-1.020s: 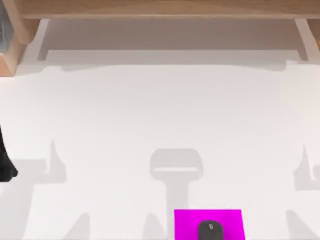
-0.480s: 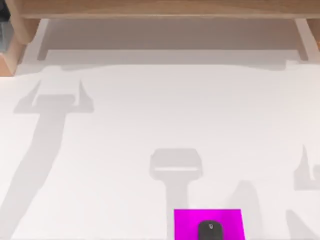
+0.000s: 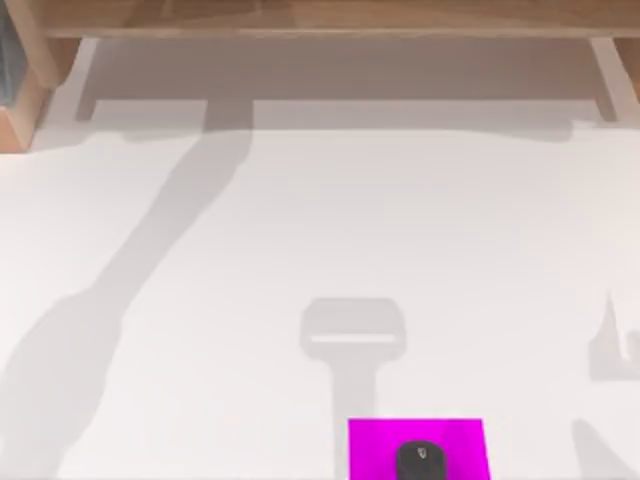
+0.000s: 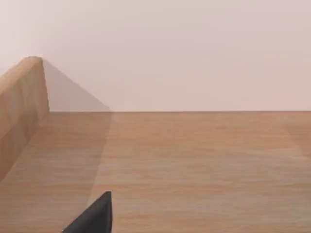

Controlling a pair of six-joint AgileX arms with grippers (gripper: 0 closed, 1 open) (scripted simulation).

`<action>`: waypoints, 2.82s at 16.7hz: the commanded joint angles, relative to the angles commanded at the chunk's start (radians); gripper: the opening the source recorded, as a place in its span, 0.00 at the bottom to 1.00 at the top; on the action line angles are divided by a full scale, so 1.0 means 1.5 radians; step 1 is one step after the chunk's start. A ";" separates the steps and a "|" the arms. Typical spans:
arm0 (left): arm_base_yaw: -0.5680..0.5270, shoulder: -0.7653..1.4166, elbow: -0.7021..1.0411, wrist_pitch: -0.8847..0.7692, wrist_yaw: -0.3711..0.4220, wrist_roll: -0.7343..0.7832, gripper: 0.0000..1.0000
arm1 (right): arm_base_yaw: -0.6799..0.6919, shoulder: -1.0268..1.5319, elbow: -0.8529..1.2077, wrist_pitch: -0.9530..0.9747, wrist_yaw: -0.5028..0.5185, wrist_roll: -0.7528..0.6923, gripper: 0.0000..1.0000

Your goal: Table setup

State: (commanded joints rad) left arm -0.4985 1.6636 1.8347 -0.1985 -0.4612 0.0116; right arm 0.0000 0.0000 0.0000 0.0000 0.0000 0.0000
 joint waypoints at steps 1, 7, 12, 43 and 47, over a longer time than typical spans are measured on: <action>-0.017 0.059 0.067 -0.007 -0.017 0.001 1.00 | 0.000 0.000 0.000 0.000 0.000 0.000 1.00; -0.097 0.310 0.367 -0.029 -0.094 0.001 1.00 | 0.000 0.000 0.000 0.000 0.000 0.000 1.00; -0.120 0.383 0.448 -0.031 -0.116 0.000 1.00 | 0.000 0.000 0.000 0.000 0.000 0.000 1.00; -0.104 0.525 0.710 -0.152 -0.098 -0.002 0.25 | 0.000 0.000 0.000 0.000 0.000 0.000 1.00; -0.104 0.525 0.710 -0.152 -0.098 -0.002 0.00 | 0.000 0.000 0.000 0.000 0.000 0.000 1.00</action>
State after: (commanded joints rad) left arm -0.6544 2.4508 2.9004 -0.4269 -0.6083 0.0083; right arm 0.0000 0.0000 0.0000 0.0000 0.0000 0.0000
